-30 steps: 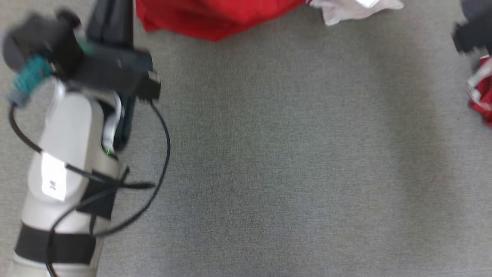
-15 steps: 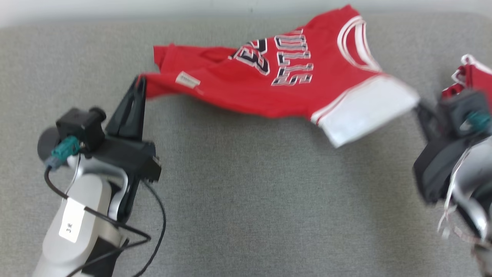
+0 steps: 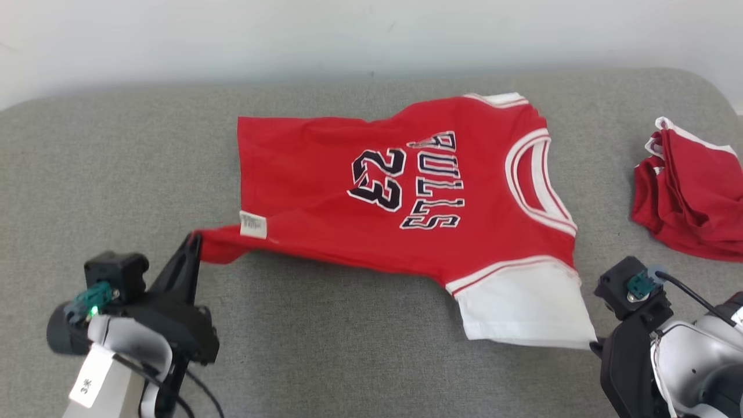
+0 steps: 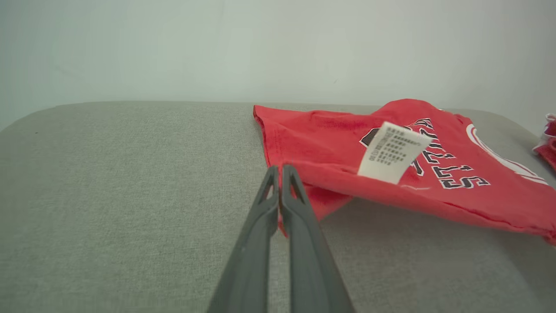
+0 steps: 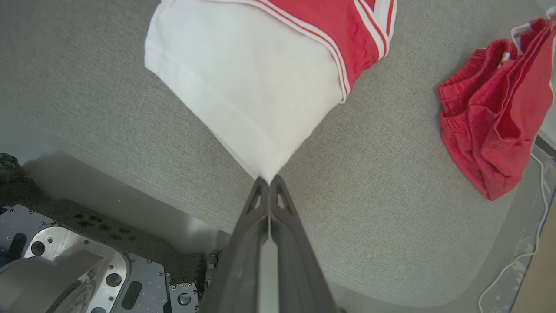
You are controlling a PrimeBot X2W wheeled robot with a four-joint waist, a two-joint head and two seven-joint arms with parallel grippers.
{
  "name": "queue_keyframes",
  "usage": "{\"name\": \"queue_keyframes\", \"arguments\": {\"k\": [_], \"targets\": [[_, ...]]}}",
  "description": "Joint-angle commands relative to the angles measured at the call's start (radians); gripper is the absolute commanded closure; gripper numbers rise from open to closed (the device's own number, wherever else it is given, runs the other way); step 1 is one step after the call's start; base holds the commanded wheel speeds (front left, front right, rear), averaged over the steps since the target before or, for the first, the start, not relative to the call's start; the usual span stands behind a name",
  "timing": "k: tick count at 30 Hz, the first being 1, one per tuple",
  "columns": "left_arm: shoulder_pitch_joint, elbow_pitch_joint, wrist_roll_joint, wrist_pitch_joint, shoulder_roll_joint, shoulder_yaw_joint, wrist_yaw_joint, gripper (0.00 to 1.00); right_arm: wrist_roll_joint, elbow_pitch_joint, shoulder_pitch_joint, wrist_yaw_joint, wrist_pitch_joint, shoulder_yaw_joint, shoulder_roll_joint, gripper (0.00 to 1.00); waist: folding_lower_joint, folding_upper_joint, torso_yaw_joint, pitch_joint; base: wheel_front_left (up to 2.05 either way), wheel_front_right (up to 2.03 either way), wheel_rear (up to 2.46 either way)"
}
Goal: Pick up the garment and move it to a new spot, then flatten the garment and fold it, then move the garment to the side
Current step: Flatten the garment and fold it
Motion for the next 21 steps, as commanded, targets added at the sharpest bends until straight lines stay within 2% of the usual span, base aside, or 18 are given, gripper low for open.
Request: {"name": "queue_keyframes", "arguments": {"k": [1,5,14,21], "targets": [[0.025,-0.01,-0.009,0.014,0.012,0.007,0.007,1.0,0.015,-0.005,0.011,-0.001,0.014,-0.002,-0.011,1.0,0.0002,0.0001,0.001,-0.011,0.0,0.0,0.0],[0.105,-0.058,-0.022,0.071,0.036,0.02,0.04,1.0,0.038,-0.008,0.039,0.0,0.062,-0.002,-0.024,1.0,0.0002,0.0001,0.003,-0.025,0.0,0.0,0.0],[0.286,-0.21,-0.033,0.191,0.09,0.044,0.121,1.0,0.057,0.013,0.098,0.0,0.092,-0.023,-0.01,1.0,0.0002,0.0001,0.023,-0.036,0.0,0.0,0.0],[0.388,-0.283,-0.057,0.259,0.098,0.04,0.142,1.0,0.062,0.013,0.132,0.0,0.115,-0.028,0.001,1.0,0.0002,0.0001,0.039,-0.042,0.0,0.0,0.0]]}}
